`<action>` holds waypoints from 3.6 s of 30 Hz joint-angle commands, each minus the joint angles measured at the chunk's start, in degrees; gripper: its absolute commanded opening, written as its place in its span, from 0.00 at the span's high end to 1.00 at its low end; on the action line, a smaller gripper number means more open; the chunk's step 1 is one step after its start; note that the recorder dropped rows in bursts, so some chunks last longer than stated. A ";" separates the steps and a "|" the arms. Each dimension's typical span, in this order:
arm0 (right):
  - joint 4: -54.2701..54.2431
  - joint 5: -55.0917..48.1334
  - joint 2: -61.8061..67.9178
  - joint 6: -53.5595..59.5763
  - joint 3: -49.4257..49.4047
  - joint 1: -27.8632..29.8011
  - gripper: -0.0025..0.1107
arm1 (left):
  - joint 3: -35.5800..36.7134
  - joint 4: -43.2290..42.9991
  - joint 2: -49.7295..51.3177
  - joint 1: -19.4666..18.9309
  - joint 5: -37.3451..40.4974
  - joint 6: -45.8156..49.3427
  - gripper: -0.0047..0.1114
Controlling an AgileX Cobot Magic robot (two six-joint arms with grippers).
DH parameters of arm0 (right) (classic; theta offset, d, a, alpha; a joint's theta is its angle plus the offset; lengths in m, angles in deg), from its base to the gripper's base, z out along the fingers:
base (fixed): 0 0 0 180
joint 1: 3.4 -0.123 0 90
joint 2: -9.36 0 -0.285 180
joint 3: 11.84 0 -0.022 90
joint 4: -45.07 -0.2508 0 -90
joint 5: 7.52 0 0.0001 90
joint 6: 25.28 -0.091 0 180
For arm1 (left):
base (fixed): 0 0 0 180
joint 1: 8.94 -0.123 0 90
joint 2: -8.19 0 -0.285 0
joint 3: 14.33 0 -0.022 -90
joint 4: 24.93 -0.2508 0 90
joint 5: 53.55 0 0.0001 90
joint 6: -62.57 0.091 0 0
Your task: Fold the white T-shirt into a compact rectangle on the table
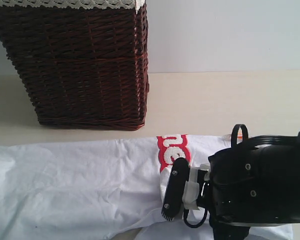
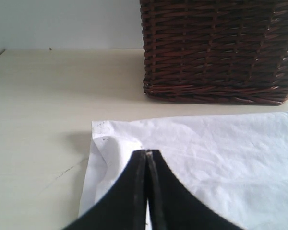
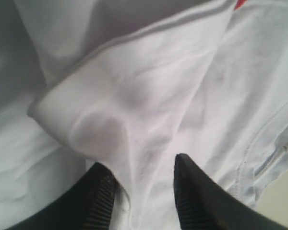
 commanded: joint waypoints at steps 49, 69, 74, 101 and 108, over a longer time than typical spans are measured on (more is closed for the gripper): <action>25.57 -8.70 -3.99 -31.01 0.63 3.54 0.62 | 0.06 -0.08 -0.31 -0.17 -0.68 0.02 0.96; -23.58 5.23 -5.55 11.72 0.52 -9.44 0.63 | 0.06 -0.08 -0.31 -0.17 -0.68 0.02 0.96; -25.37 5.49 -1.03 11.72 0.52 -9.44 0.63 | 0.06 -0.08 -0.31 -0.17 -0.68 0.02 0.96; -33.91 9.56 0.56 19.26 0.52 -9.44 0.51 | 0.06 -0.08 -0.31 -0.17 -0.68 0.02 0.96; -33.69 8.73 -0.48 16.63 0.52 -9.44 0.47 | 0.06 -0.08 -0.31 -0.17 -0.68 0.02 0.96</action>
